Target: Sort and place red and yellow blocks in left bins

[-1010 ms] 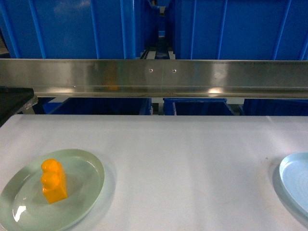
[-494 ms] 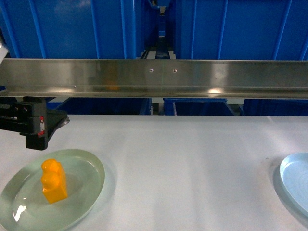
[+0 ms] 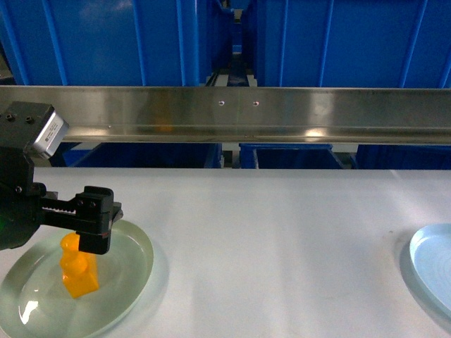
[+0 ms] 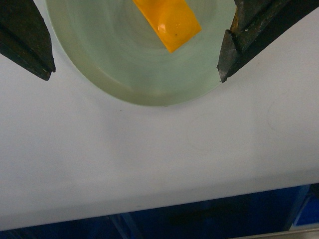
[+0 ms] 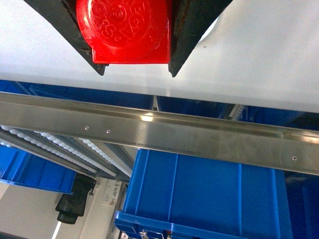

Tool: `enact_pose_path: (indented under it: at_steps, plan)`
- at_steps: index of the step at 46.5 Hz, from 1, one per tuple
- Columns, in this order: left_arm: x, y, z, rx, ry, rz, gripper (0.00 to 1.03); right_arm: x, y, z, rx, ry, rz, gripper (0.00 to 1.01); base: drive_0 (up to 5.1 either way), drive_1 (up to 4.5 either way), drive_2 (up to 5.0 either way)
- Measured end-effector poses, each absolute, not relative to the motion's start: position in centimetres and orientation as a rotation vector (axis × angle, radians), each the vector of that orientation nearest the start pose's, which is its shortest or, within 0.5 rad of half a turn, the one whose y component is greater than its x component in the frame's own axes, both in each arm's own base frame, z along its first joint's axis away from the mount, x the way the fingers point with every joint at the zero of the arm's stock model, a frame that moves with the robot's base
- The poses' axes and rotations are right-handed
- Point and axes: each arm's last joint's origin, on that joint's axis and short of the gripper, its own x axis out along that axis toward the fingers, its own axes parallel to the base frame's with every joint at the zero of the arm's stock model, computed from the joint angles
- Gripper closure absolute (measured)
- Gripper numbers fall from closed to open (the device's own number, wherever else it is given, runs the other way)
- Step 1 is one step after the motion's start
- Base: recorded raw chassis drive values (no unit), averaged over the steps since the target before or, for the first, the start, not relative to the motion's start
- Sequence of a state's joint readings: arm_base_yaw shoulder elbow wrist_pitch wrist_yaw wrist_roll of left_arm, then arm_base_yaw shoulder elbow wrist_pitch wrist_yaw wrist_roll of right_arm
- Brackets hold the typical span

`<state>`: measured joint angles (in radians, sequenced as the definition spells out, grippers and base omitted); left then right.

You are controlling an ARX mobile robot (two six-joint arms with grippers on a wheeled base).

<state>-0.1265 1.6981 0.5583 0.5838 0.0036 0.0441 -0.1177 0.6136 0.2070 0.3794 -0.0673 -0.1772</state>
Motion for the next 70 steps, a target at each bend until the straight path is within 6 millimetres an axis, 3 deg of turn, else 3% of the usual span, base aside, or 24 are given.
enact_pose_path:
  at_steps: [24,51,70]
  plan:
    - [26.9,-4.2,8.7,0.044,0.665,-0.032,0.05,14.9,-1.6,21.1,-0.175,0.031,-0.048,0.73,0.0,0.0,0.0]
    - [27.3,-3.2,4.2,-0.089,0.753,0.005,0.05,14.9,-1.6,21.1,-0.175,0.031,-0.048,0.73,0.0,0.0,0.0]
    - [27.9,-3.7,3.7,-0.092,0.737,0.018,0.7,14.9,-1.6,21.1,-0.175,0.031,-0.048,0.73,0.0,0.0,0.0]
